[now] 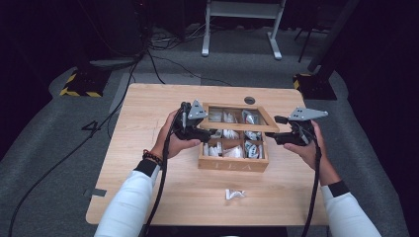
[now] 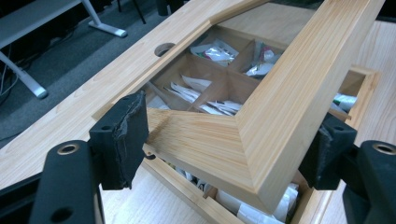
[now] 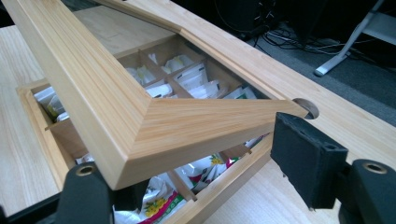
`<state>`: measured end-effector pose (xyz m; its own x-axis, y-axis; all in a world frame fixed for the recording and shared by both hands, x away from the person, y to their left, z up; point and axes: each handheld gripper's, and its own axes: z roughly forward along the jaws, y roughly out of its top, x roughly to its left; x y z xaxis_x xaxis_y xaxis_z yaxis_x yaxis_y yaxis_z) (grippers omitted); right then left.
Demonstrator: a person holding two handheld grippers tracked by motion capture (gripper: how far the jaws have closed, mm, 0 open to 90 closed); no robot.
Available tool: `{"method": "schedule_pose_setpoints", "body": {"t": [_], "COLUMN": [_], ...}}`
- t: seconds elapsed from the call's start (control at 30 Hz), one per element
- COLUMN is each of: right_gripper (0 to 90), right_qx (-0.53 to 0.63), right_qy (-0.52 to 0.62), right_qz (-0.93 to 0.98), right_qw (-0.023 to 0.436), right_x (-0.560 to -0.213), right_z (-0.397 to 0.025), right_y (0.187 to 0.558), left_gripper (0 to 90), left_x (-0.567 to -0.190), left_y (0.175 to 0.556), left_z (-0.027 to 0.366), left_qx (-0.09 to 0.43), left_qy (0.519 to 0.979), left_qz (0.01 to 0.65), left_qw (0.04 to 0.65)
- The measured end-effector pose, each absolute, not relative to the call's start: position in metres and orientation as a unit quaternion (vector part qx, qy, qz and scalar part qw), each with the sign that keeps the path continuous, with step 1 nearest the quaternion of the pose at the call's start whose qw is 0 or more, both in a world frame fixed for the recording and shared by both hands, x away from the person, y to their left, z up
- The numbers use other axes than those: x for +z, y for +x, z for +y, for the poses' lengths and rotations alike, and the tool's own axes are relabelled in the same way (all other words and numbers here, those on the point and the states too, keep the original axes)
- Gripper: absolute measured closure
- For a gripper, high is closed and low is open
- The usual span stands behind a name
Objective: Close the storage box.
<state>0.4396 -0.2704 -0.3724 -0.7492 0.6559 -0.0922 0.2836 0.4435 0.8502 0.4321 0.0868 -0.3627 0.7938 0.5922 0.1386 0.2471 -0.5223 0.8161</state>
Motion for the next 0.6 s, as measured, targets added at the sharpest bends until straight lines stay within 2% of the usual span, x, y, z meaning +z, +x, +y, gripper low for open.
{"method": "schedule_pose_setpoints", "body": {"t": [0.27, 0.43, 0.6], "right_gripper": [30.0, 29.2, 29.1], "right_qx": [0.442, 0.440, 0.442], "right_qy": [0.285, 0.280, 0.277], "right_qz": [0.828, 0.832, 0.834], "right_qw": [0.195, 0.187, 0.179], "right_x": [-0.381, -0.388, -0.392], "right_z": [-0.271, -0.272, -0.274], "right_y": [0.437, 0.435, 0.433], "left_gripper": [24.5, 17.1, 15.1], "left_x": [-0.372, -0.378, -0.383], "left_y": [0.427, 0.428, 0.428], "left_z": [0.086, 0.087, 0.088], "left_qx": [0.217, 0.190, 0.183], "left_qy": [0.852, 0.854, 0.852], "left_qz": [0.240, 0.258, 0.264], "left_qw": [0.411, 0.409, 0.414]}}
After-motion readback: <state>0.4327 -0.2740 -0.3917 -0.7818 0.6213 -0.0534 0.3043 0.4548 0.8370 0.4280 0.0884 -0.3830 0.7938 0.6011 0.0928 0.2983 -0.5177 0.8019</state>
